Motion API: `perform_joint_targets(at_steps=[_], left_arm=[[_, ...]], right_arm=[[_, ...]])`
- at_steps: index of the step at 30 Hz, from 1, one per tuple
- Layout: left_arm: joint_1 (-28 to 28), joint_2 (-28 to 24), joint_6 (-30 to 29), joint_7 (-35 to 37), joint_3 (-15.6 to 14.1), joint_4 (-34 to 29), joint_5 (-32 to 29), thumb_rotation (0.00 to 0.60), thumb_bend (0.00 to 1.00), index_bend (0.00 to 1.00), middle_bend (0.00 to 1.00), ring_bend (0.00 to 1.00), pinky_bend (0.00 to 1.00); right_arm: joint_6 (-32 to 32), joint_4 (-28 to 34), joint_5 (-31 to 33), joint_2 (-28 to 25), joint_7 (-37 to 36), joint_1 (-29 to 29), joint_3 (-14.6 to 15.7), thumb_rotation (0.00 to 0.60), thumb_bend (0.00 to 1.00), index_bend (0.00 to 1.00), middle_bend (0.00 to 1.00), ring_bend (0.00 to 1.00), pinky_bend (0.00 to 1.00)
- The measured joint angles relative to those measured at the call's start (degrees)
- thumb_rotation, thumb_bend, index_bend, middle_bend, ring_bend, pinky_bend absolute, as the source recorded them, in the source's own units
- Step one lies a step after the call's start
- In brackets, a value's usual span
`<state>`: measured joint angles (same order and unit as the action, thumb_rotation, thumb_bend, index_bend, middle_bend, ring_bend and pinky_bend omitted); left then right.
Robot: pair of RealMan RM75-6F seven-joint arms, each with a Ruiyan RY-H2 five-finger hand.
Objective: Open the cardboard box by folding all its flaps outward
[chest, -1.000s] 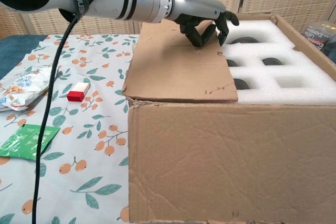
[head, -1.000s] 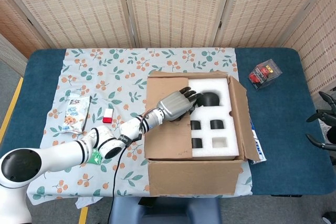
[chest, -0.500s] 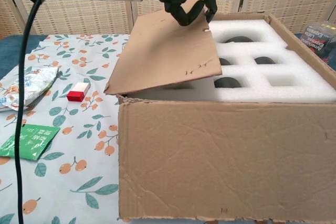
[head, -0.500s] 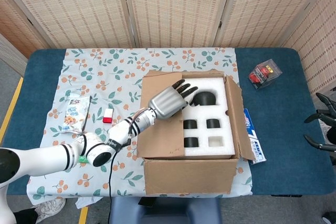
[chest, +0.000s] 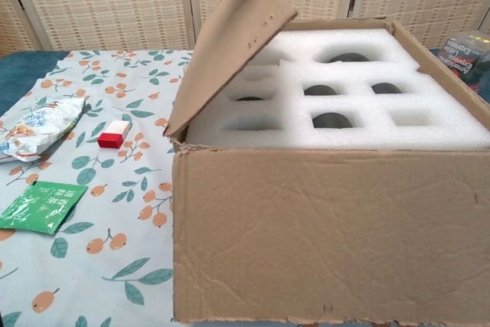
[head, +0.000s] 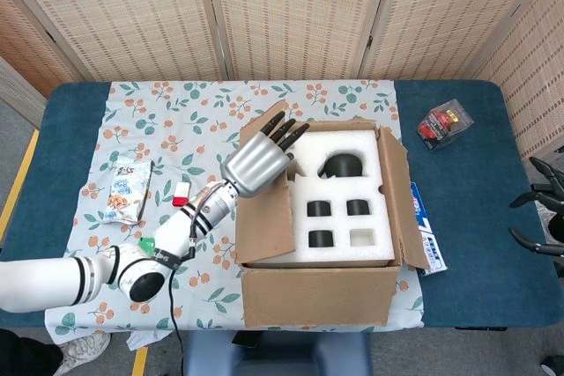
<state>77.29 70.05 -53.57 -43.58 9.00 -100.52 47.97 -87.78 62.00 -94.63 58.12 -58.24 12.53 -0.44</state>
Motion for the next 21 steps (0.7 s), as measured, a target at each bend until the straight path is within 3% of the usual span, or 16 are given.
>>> perform_joint_targets(at_steps=[10,21], left_arm=[[-3.6,-5.1,-6.8,-4.5,-1.1,-7.2,-2.6,0.6,1.0,0.45,0.0,0.0,0.0],[-10.7,-8.7,-12.7,-1.6,-2.1,-9.7,0.2,0.6,1.0,0.36,0.0,0.0,0.0]], right_arm=[[0.0,0.8,0.1,-0.1,1.1,-0.1,0.0,0.455,0.36,0.41,0.0,0.0,0.0],[1.3,2.3,0.4,-0.2,3.3,0.2,0.1,0.455,0.36,0.41,0.0,0.0,0.0]])
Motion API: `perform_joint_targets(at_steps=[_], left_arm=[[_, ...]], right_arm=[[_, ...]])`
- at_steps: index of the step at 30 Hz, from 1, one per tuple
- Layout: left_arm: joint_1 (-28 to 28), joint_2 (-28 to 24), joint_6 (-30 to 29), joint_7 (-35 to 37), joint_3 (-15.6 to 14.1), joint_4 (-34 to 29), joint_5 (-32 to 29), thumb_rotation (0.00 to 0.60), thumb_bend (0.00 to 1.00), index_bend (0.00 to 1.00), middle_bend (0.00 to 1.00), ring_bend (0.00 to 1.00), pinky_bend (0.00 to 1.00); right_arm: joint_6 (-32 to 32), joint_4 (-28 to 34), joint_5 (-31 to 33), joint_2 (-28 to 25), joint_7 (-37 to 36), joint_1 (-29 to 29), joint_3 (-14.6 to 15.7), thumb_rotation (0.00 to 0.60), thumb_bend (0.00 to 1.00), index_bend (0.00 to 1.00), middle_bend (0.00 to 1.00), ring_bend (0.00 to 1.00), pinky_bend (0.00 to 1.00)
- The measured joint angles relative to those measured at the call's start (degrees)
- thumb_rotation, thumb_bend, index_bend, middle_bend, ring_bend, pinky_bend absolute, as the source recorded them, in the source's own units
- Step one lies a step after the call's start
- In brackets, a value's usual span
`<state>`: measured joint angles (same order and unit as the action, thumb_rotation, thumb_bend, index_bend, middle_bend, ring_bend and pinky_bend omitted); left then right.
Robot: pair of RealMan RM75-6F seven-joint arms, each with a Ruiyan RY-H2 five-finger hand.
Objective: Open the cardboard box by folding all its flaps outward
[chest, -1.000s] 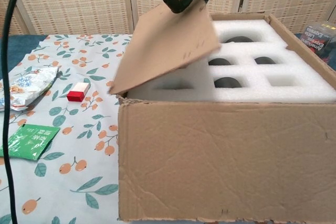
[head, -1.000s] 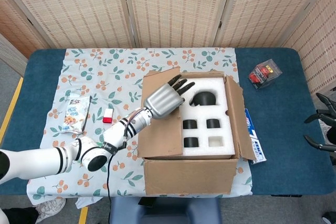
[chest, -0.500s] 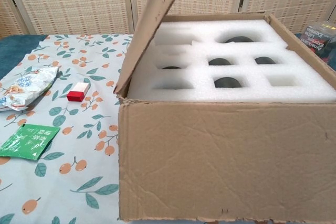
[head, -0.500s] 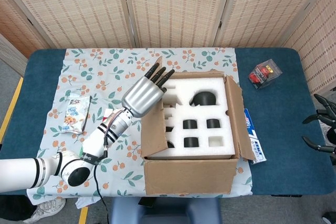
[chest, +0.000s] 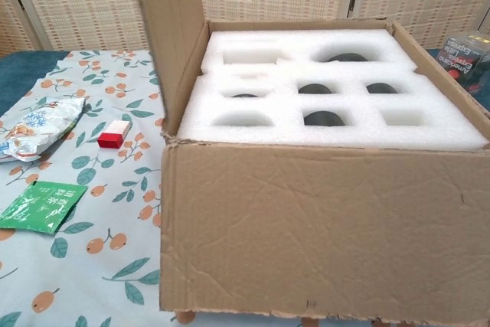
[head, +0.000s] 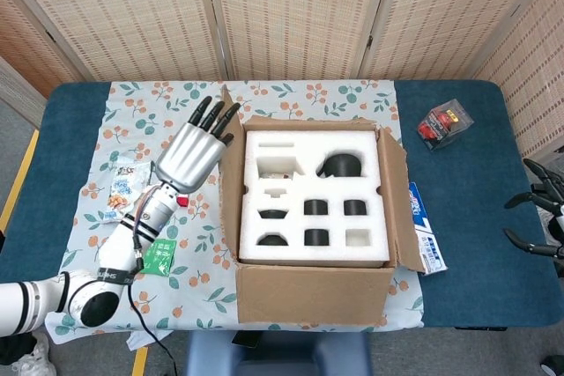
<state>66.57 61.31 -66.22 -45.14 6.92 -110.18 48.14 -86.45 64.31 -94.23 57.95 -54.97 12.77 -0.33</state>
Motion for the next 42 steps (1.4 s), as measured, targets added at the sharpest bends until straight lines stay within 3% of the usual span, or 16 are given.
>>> perform_joint_targets(at_steps=[17,24,32,39,42], left_arm=[[-13.3,-6.5,-5.5,10.9,-0.9,-3.5,7.9,0.6,1.0,0.31,0.0,0.0,0.0],[-20.5,-9.0,-8.4,15.3,-3.0,-4.7,11.2,0.6,0.99,0.11,0.0,0.0,0.0],[-33.1,-8.8,-14.1,24.0,-7.9,-1.7,14.7,0.6,0.67,0.0,0.0,0.0,0.0],[-46.4,-3.2,-22.3,34.8,-10.1,9.9,16.0,0.6,0.48,0.0,0.0,0.0,0.0],[-50.6,0.1,-24.4,39.5,-10.2,16.0,16.4,0.6,0.45,0.0,0.0,0.0,0.0]], right_arm=[[2.9,2.9,1.2,0.0,4.3,0.9,-0.4,0.456,0.36,0.41,0.0,0.0,0.0],[3.0,5.1,2.3,0.2,9.2,0.8,-1.2,0.466,0.36,0.33,0.0,0.0,0.0],[2.4,9.3,6.6,1.8,24.1,0.2,-3.6,0.481,0.35,0.21,0.0,0.0,0.0],[1.9,14.7,12.5,5.3,45.0,-0.5,-6.1,0.503,0.36,0.13,0.0,0.0,0.0],[2.2,17.4,15.5,7.4,52.1,-0.6,-7.1,0.505,0.35,0.1,0.0,0.0,0.0]])
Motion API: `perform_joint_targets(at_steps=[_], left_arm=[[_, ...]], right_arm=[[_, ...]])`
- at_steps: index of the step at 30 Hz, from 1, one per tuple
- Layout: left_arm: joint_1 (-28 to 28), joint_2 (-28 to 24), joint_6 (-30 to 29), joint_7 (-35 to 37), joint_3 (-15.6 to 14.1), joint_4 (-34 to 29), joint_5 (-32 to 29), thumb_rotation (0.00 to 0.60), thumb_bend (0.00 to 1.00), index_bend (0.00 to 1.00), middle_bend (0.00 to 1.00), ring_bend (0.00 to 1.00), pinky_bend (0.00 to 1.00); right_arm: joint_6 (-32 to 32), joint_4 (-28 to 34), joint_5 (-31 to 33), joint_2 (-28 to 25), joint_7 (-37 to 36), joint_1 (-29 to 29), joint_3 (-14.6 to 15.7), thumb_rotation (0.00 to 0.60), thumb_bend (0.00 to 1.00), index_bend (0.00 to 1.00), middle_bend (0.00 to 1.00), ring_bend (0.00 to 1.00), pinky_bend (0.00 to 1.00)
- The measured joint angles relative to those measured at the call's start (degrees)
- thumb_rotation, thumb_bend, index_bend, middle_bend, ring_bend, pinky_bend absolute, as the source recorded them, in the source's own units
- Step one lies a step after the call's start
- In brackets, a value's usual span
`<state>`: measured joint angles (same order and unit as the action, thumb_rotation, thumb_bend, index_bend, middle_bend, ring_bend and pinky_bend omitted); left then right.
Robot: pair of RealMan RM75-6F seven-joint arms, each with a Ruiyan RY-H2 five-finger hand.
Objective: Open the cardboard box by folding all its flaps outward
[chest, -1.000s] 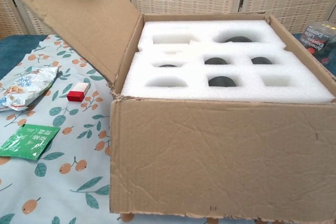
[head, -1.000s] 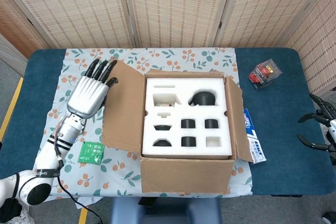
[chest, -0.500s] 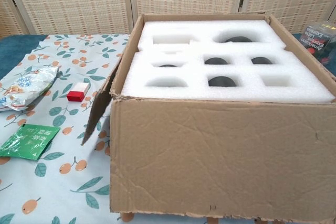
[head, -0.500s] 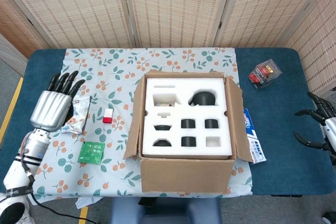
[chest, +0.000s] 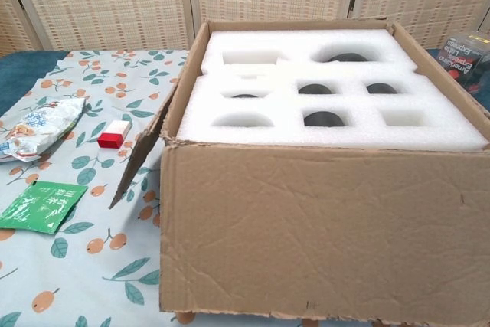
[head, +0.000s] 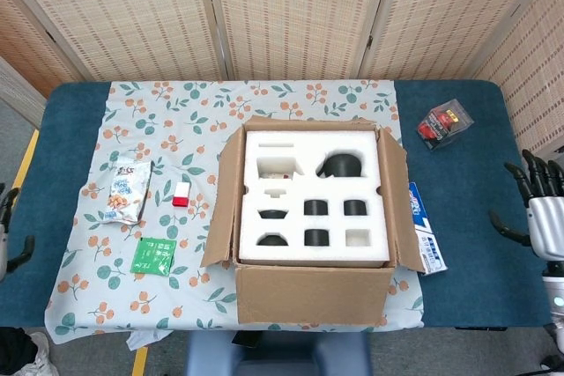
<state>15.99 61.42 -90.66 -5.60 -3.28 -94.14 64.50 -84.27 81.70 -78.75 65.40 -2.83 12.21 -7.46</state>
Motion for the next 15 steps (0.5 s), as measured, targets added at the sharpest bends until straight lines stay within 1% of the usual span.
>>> perform_joint_targets(at_steps=[3,7,9,15], left_arm=[[-2.6,1.8,-0.6,4.6,0.0,3.7,1.2,0.6,0.45,0.0,0.0,0.0,0.0],[-4.2,2.4,-1.2,7.5,0.4,5.8,4.6,0.6,0.45,0.0,0.0,0.0,0.0],[-5.0,2.7,-1.0,8.0,1.0,6.4,5.8,0.6,0.45,0.0,0.0,0.0,0.0],[-5.4,3.5,-0.6,6.5,2.0,6.7,8.3,0.6,0.45,0.0,0.0,0.0,0.0]], right_arm=[[0.8,2.5,2.6,2.1,3.3,0.0,-1.1,0.506,0.35,0.1,0.0,0.0,0.0],[2.1,3.3,2.8,2.4,3.7,0.3,-1.4,0.508,0.35,0.1,0.0,0.0,0.0],[2.8,3.5,2.6,2.0,2.8,0.3,-1.3,0.507,0.36,0.1,0.0,0.0,0.0],[3.1,4.2,1.2,0.5,-0.2,-0.5,-0.8,0.507,0.35,0.1,0.0,0.0,0.0]])
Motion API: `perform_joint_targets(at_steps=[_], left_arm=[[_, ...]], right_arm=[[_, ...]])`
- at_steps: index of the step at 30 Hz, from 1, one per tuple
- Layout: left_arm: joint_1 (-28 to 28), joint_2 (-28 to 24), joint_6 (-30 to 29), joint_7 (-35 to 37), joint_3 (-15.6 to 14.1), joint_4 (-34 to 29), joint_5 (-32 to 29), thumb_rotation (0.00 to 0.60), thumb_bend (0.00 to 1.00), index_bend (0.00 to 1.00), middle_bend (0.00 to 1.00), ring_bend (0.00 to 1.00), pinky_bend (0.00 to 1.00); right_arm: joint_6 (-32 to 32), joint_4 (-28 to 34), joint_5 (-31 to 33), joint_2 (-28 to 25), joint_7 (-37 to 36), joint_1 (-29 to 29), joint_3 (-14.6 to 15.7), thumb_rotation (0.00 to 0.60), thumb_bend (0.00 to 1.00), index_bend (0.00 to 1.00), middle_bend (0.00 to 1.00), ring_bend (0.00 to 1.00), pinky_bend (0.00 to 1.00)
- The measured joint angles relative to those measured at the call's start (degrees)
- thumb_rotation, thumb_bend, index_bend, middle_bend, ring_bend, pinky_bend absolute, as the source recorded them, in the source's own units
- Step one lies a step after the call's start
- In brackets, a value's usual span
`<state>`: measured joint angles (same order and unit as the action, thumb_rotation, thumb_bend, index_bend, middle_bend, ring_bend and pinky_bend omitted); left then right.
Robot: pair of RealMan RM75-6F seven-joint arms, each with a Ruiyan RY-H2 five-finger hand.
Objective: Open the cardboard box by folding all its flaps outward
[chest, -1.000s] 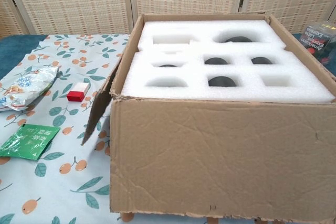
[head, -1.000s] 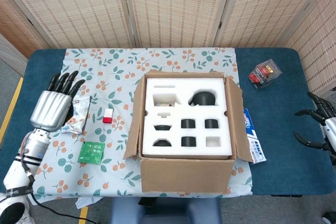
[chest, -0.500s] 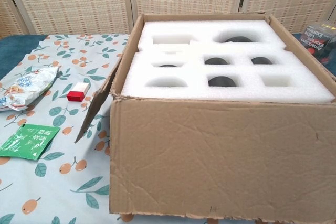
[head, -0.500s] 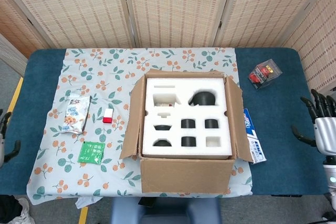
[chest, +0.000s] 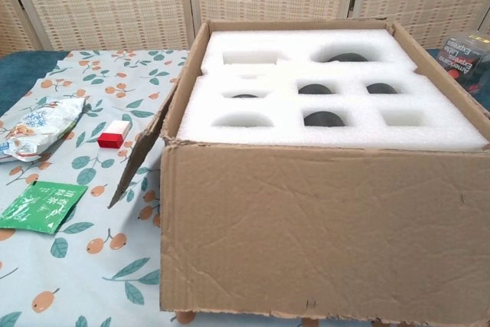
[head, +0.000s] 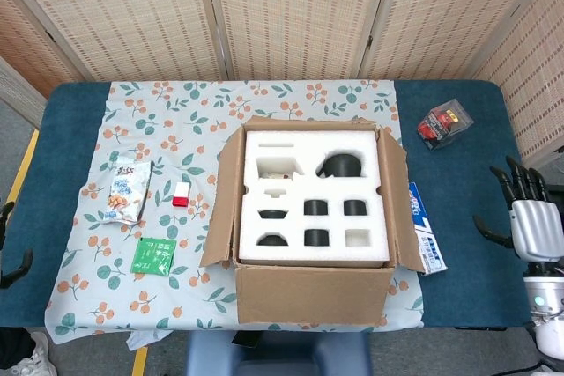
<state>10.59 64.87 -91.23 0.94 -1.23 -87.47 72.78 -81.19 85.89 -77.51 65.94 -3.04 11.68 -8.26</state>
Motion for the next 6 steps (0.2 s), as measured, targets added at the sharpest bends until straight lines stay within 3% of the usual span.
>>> perform_joint_targets(at_steps=[6], left_arm=[[0.0,0.5,2.3,-0.5,1.3,0.6,0.8,0.6,0.45,0.0,0.0,0.0,0.0]], right_arm=[[0.4,-0.1,-0.5,-0.6,-1.3,-0.5,0.2,0.507,0.36,0.1,0.0,0.0,0.0]])
